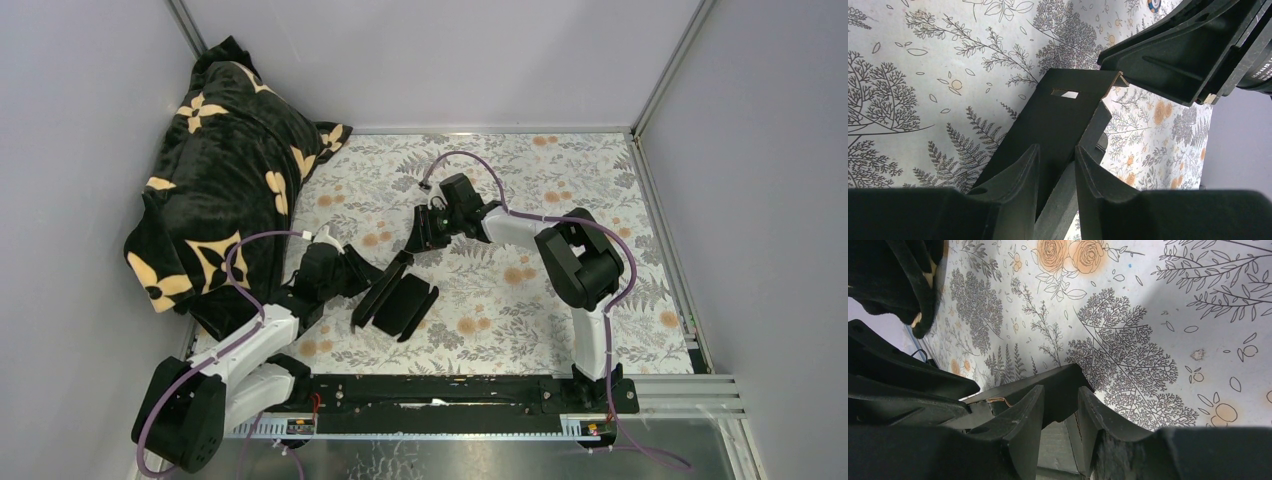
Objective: Fold the paper box
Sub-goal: Fold the paper box at the center of the board.
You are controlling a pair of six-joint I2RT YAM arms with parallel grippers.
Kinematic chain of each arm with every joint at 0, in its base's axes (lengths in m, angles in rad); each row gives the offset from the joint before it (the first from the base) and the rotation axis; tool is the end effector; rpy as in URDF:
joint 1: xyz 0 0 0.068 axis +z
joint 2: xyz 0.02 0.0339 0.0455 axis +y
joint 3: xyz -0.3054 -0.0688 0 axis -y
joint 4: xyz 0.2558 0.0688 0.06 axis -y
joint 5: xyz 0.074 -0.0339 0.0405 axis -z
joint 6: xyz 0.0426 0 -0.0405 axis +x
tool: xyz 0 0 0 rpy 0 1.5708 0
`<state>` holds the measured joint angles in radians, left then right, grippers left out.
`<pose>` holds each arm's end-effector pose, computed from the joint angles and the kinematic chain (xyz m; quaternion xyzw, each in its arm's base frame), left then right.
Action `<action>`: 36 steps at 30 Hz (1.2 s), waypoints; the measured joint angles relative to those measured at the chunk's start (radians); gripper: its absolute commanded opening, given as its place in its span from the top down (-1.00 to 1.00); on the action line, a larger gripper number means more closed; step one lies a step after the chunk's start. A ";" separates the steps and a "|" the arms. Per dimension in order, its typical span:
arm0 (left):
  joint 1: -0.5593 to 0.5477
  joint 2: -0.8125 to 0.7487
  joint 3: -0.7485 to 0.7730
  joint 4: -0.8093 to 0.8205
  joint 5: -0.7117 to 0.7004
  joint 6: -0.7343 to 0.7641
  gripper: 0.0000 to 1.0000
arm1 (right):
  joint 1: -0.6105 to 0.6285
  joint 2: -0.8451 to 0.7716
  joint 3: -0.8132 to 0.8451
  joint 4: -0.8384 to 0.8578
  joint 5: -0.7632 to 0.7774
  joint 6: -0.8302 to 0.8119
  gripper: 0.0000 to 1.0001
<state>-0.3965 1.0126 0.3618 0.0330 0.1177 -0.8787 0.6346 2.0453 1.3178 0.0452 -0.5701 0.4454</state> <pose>0.1760 -0.0791 0.1979 -0.1856 0.8679 -0.3146 0.3368 0.3695 0.3006 0.1906 -0.2022 0.8512 0.4298 0.2232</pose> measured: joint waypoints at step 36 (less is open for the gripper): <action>0.000 0.023 -0.005 0.035 0.027 -0.001 0.28 | -0.015 0.096 0.023 0.084 -0.105 -0.019 0.10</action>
<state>-0.3965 1.0355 0.3565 0.0681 0.1452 -0.8799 0.6193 2.1410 1.3407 0.1295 -0.6754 0.4259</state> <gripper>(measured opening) 0.364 0.458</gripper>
